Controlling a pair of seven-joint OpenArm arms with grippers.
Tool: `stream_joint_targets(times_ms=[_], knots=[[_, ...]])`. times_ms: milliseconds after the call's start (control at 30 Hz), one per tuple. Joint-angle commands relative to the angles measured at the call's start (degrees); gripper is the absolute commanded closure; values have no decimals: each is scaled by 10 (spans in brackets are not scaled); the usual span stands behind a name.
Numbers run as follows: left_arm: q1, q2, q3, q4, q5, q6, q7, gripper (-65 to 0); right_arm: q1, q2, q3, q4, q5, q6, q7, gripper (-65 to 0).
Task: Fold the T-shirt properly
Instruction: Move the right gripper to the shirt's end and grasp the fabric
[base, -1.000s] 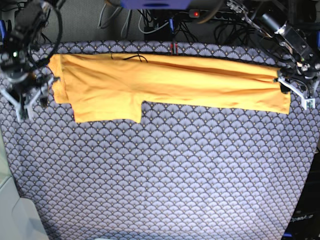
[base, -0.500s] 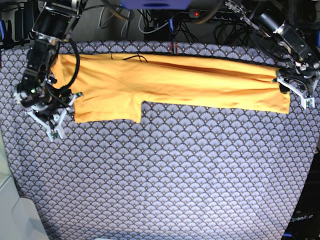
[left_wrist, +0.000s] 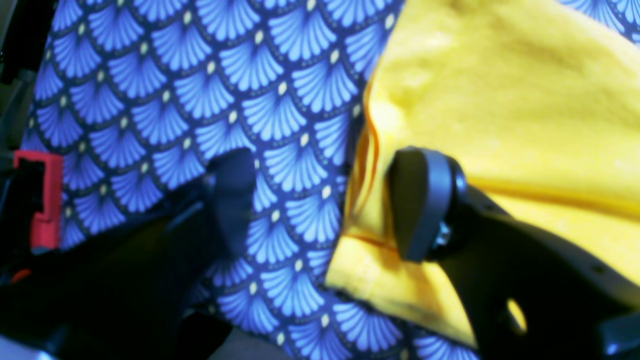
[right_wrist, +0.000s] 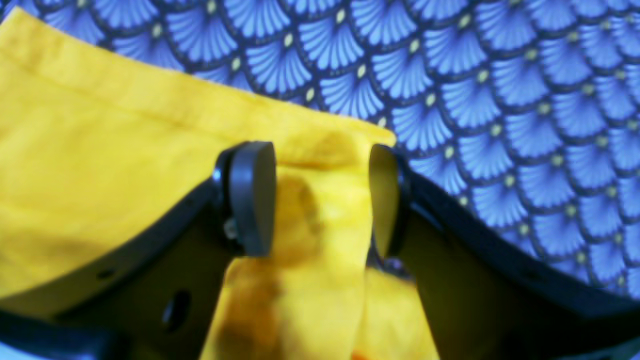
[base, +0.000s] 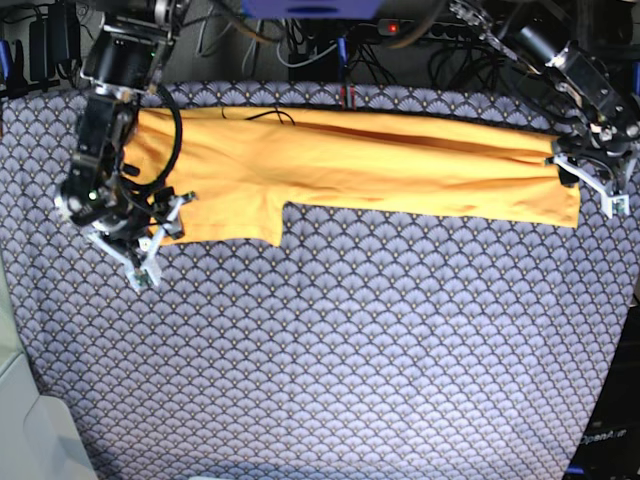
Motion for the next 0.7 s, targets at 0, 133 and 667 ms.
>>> stream_joint_targets(times_ms=[0, 133, 667], knots=[[-5, -6, -1, 9, 2, 1, -4, -415, 19, 15, 3, -1, 5, -2, 10, -311], [-5, -6, -1, 9, 2, 1, -4, -415, 38, 22, 3, -23, 5, -2, 11, -311], [-7, -6, -1, 9, 2, 1, -4, -413, 50, 46, 4, -102, 4, -2, 62, -311]])
